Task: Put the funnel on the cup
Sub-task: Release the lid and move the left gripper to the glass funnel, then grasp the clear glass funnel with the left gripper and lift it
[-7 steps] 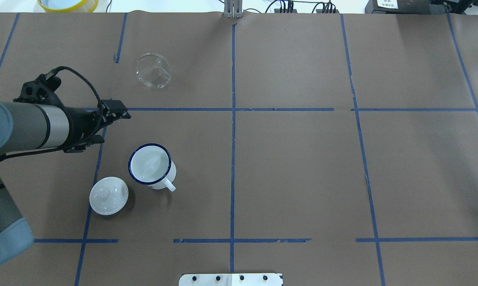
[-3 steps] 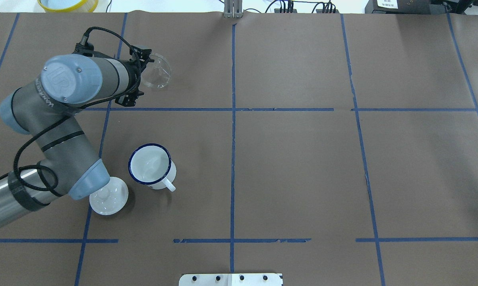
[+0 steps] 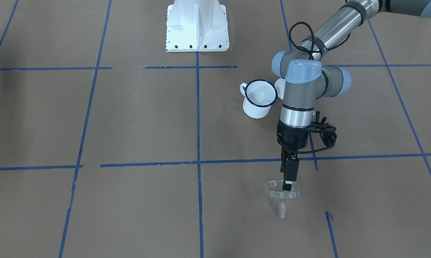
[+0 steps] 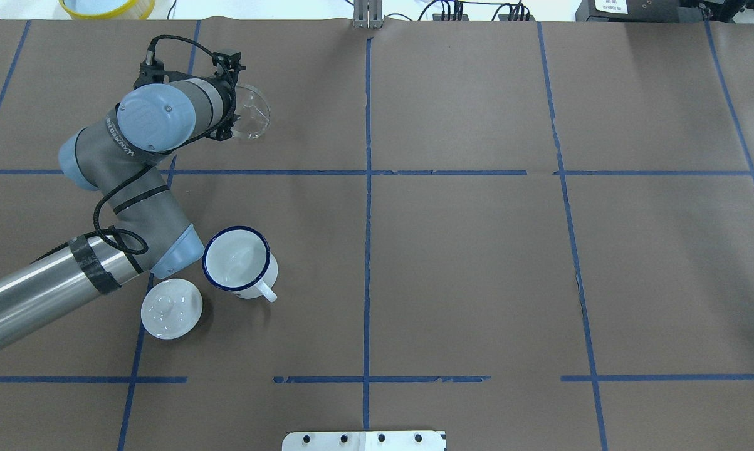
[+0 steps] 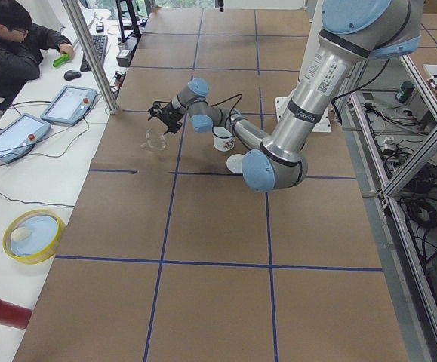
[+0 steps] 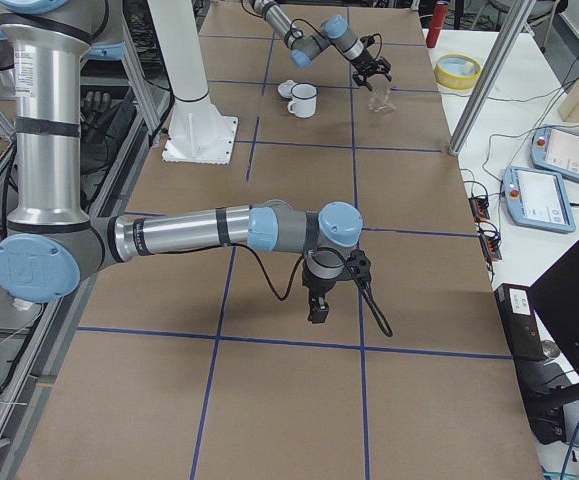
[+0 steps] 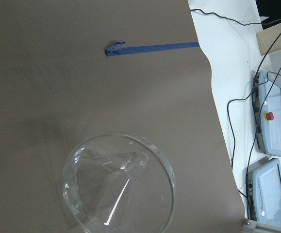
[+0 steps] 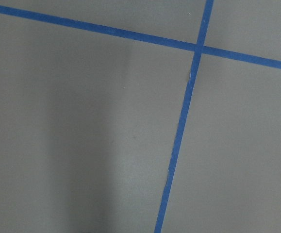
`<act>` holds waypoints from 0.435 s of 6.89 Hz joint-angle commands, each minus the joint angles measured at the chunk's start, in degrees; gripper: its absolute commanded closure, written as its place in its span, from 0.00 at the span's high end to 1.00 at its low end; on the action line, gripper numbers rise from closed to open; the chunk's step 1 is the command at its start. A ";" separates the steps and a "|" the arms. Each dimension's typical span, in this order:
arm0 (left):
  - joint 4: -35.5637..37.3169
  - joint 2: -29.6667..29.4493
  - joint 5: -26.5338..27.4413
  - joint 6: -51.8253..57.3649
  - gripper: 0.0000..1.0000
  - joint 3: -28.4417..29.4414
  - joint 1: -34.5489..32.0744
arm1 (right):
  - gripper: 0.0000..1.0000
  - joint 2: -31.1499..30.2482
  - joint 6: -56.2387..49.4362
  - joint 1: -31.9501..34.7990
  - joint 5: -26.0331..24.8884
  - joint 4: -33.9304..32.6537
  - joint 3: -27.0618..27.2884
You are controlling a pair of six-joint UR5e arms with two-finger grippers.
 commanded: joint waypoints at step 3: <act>-5.39 -3.78 0.53 0.01 0.93 9.26 -0.38 | 1.00 0.00 0.00 0.00 0.00 0.00 0.00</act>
